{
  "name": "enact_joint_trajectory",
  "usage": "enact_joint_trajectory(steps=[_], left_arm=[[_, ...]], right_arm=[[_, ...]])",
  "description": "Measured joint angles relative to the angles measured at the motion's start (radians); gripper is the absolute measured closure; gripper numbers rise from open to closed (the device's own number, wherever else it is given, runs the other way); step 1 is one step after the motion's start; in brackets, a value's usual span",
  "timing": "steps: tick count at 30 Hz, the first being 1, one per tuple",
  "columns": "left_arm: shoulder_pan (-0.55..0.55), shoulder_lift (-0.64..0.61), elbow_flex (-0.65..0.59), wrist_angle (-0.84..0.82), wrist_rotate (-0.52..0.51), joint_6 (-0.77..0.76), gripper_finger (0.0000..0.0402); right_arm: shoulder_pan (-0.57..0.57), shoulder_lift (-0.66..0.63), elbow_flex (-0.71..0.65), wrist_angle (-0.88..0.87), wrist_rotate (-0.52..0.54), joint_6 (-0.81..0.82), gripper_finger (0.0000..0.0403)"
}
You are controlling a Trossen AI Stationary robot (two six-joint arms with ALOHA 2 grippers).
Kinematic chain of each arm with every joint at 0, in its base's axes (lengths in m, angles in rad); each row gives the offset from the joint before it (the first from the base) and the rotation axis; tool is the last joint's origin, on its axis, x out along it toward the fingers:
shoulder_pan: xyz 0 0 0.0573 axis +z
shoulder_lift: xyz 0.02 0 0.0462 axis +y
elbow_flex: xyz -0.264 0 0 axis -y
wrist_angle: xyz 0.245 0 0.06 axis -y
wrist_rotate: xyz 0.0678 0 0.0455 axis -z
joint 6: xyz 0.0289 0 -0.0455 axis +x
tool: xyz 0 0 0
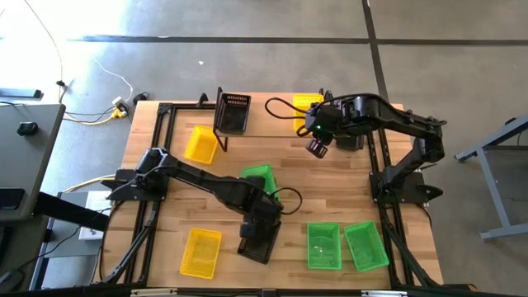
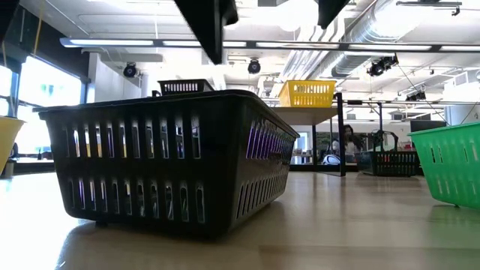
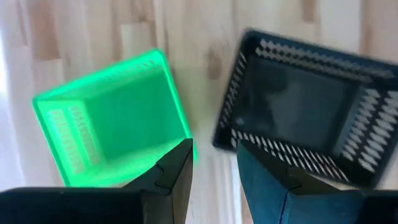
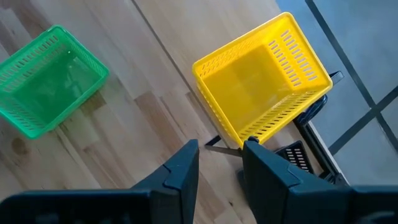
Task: Stack baskets on shelf by color
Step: Put the top green bin on the shelf
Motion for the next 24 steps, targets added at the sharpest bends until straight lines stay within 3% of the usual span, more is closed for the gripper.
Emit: enact_joint_trajectory(steps=[4,9,24], left_arm=[[0.026,0.000,-0.058,0.091,-0.036,0.009,0.0286],[0.070,-0.005,-0.148,0.170,0.028,-0.006,0.0286],[0.090,-0.008,-0.275,0.310,0.050,-0.001,0.0286]], right_arm=[[0.000,0.000,0.000,0.000,-0.005,-0.016,0.0293],[0.000,0.000,0.000,0.000,-0.023,-0.017,0.0293],[0.000,0.000,0.000,0.000,-0.023,-0.021,0.0293]])
